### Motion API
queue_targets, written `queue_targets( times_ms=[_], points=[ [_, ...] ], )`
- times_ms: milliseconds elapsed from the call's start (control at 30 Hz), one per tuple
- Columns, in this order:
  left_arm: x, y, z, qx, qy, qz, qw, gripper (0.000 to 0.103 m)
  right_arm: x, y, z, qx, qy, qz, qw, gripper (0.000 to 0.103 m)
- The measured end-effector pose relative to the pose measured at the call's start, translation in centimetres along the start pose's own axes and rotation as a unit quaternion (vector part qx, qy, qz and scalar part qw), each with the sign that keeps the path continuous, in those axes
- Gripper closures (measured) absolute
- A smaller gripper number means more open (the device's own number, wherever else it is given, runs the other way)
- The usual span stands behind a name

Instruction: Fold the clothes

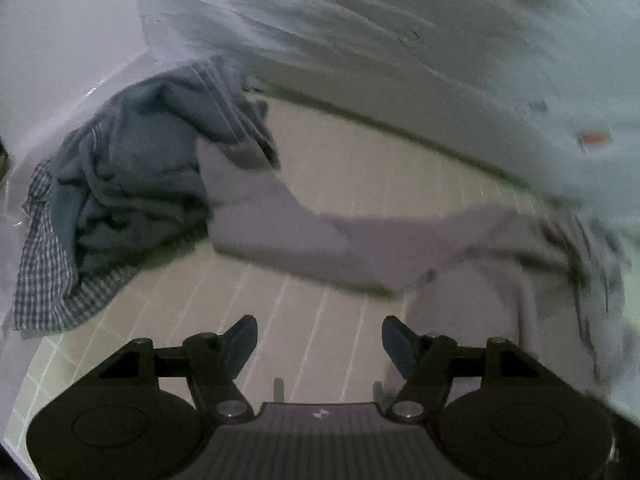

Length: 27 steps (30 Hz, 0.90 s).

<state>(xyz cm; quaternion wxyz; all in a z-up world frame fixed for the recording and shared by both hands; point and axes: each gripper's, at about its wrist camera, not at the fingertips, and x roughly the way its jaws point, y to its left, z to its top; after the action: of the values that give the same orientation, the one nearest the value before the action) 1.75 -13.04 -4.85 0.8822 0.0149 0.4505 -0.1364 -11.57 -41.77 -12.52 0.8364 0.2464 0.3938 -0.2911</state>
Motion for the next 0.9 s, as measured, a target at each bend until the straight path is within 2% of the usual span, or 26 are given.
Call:
queue_targets(
  times_ms=[100,133,167,200,233,267,433,500,600,767,900],
  points=[
    [-0.7,-0.3,-1.5,0.007,0.003,-0.006,1.0000,0.033,0.3,2.1,-0.6,-0.047,0.002,-0.020,0.999,0.027],
    [-0.9,-0.4,-1.9,0.007,0.003,-0.009,0.9999,0.033,0.3,2.6,-0.8,-0.064,0.000,-0.020,0.998,0.036],
    [-1.1,-0.5,-2.1,0.005,0.001,-0.007,1.0000,0.033,0.1,2.8,-0.9,-0.079,-0.006,-0.014,0.997,0.055],
    [-1.1,-0.7,-2.2,0.001,-0.001,-0.005,1.0000,0.033,0.0,3.0,-1.0,-0.094,-0.010,-0.008,0.995,0.066],
    [-1.2,-0.9,-2.2,-0.004,-0.004,-0.003,1.0000,0.033,-0.2,2.8,-1.0,-0.106,-0.011,0.000,0.994,0.084],
    [-1.3,-1.2,-2.3,-0.009,-0.006,-0.002,0.9999,0.033,-0.3,2.4,-0.8,-0.111,-0.009,0.011,0.994,0.088],
    [-1.8,-4.4,-3.6,-0.041,-0.005,-0.006,0.9991,0.033,-1.7,-1.0,-0.6,-0.111,-0.001,0.051,0.992,0.090],
    [-2.0,-6.8,-4.7,-0.047,0.002,-0.019,0.9987,0.033,-2.9,-3.0,-0.7,-0.137,-0.008,0.053,0.989,0.090],
    [-2.1,-10.8,-6.4,-0.039,0.012,-0.040,0.9983,0.033,-4.9,-6.6,-0.3,-0.170,-0.023,0.039,0.984,0.090],
    [-1.0,-17.7,-8.0,-0.019,0.037,-0.078,0.9961,0.033,-5.7,-13.1,1.0,-0.156,-0.002,0.040,0.987,0.090],
    [0.4,-22.5,-8.2,-0.007,0.056,-0.111,0.9922,0.033,-5.8,-15.7,0.8,-0.143,0.010,0.049,0.988,0.090]
  ],
)
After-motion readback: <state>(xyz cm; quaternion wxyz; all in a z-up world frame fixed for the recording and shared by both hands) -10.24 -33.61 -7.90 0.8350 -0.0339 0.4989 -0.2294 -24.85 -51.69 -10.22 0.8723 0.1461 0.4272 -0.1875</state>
